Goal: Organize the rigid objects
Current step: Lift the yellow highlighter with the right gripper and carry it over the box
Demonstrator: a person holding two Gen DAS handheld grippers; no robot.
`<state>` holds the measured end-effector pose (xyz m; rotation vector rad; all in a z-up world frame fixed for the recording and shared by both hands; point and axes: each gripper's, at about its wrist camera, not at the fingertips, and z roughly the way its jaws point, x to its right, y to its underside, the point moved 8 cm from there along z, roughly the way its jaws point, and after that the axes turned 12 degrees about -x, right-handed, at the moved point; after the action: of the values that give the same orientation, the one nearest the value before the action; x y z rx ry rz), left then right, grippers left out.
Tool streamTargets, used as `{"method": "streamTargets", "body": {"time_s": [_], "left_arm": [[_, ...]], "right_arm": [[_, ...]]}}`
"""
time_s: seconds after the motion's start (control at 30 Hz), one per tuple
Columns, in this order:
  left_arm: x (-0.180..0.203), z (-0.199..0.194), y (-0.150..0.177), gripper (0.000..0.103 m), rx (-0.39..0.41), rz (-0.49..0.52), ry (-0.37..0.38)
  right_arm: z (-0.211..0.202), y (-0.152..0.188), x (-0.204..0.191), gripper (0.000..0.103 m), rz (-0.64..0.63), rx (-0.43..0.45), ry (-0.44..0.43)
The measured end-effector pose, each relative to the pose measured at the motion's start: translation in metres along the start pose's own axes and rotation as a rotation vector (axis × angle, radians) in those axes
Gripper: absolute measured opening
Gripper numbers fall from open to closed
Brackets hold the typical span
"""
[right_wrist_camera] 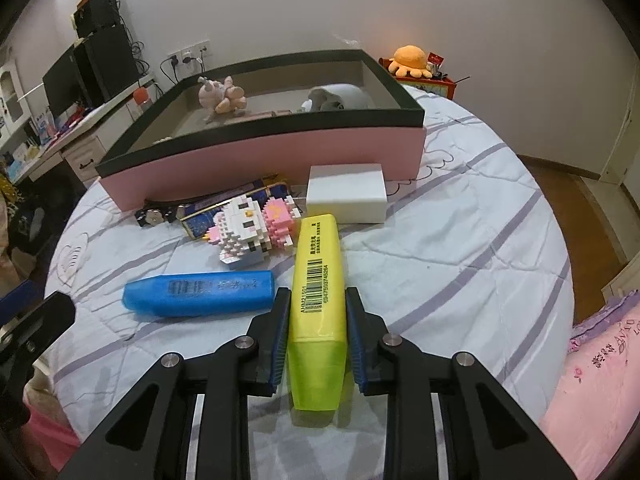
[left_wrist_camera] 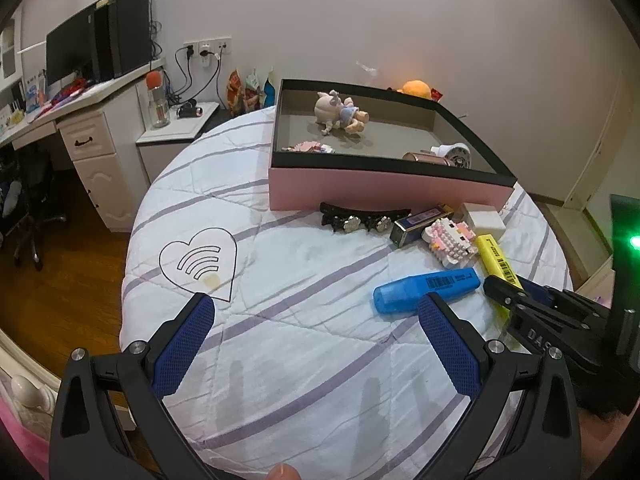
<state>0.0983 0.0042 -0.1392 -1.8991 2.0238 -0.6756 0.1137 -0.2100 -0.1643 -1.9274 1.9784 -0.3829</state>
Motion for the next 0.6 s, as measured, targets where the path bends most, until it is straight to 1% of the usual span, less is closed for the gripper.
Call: {"method": "streamTargets", "body": {"time_s": [0.23,0.37,0.47,0.6], "left_arm": [[0.005,-0.005,-0.01,0.103,0.02,0.003,0.0],[0.008,-0.007,-0.022,0.103,0.033,0.011,-0.011],[0.007,-0.006,-0.038,0.103,0.048,0.006,-0.018],[0.004,-0.001,-0.065,0.103,0.067,-0.002,-0.034]], "right_arm": [[-0.029,-0.005,0.0,0.026,-0.009,0.054,-0.012],[-0.044,-0.015,-0.004,0.026,-0.019,0.081,-0.024],[-0.051,-0.027,-0.01,0.026,-0.034,0.098,-0.042],[-0.053,-0.054,-0.02,0.026,-0.062,0.114,-0.076]]}}
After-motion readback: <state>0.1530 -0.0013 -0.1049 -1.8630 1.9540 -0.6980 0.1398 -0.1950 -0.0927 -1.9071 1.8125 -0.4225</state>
